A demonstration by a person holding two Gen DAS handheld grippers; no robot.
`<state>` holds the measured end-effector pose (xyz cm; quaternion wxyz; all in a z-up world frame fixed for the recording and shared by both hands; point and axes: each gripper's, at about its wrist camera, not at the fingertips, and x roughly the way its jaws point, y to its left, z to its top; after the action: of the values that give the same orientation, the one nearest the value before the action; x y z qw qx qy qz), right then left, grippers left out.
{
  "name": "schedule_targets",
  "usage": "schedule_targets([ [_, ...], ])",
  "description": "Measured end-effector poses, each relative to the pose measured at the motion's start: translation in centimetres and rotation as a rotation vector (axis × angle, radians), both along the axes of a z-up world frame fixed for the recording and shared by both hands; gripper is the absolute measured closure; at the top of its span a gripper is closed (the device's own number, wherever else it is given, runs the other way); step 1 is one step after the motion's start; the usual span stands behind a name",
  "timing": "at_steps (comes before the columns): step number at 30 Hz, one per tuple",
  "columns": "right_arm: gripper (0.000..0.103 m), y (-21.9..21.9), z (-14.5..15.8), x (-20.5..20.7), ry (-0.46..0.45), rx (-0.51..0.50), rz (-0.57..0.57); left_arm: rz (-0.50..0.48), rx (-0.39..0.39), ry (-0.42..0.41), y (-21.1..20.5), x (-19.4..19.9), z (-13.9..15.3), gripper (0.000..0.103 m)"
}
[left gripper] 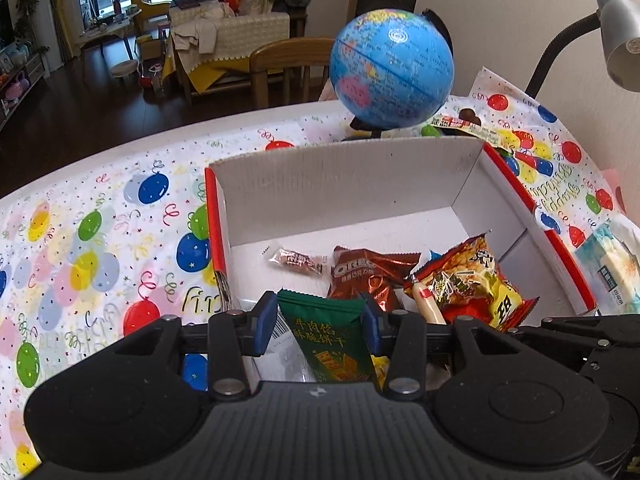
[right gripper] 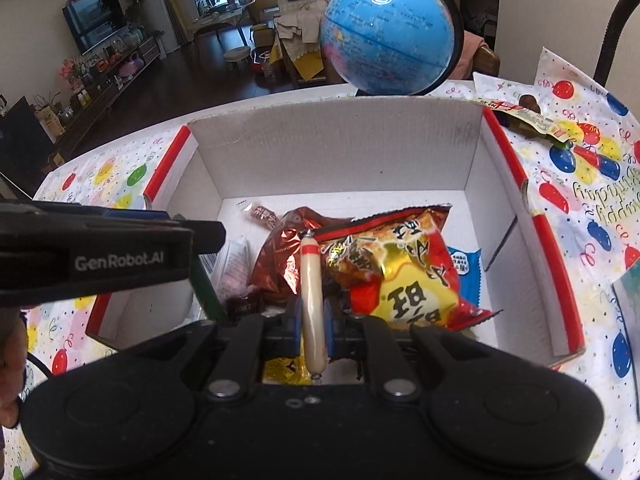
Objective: Organize snacks
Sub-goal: 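Open both tools to drop the green packet and stick snack into the box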
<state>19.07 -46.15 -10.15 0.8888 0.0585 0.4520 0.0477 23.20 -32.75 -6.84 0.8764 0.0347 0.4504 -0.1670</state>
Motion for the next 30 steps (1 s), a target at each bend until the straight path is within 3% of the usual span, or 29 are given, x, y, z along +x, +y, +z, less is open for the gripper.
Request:
schedule_targets([
  [9, 0.083, -0.1, -0.3, -0.1, 0.013, 0.014, 0.006, -0.004, 0.0, 0.018, 0.4, 0.0, -0.8, 0.057],
  [11, 0.082, -0.1, -0.1, -0.3, 0.006, 0.016, 0.007, -0.012, -0.014, 0.014, 0.6, -0.2, -0.6, 0.051],
  [13, 0.082, -0.2, 0.1, -0.5, 0.002, 0.019, 0.007, -0.016, -0.016, 0.001, 0.6, -0.5, -0.3, 0.037],
  [17, 0.077, -0.5, 0.8, -1.0, -0.014, 0.027, 0.006, -0.019, -0.024, -0.023, 0.9, -1.3, 0.4, 0.036],
  [21, 0.06, -1.0, 1.7, -1.9, -0.036, 0.036, -0.006, -0.019, -0.042, -0.042, 1.6, -2.0, 1.3, 0.033],
  [23, 0.055, -1.2, 2.3, -2.4, -0.054, 0.034, -0.008, -0.006, -0.032, -0.064, 1.9, -2.6, 1.8, 0.022],
  [28, 0.038, -1.2, 3.9, -3.9, -0.102, 0.028, -0.012, -0.008, -0.051, -0.1, 2.9, -3.7, 3.1, 0.021],
  [30, 0.037, -1.1, 4.6, -4.4, -0.124, 0.023, -0.012, -0.012, -0.059, -0.118, 3.3, -4.2, 3.7, 0.021],
])
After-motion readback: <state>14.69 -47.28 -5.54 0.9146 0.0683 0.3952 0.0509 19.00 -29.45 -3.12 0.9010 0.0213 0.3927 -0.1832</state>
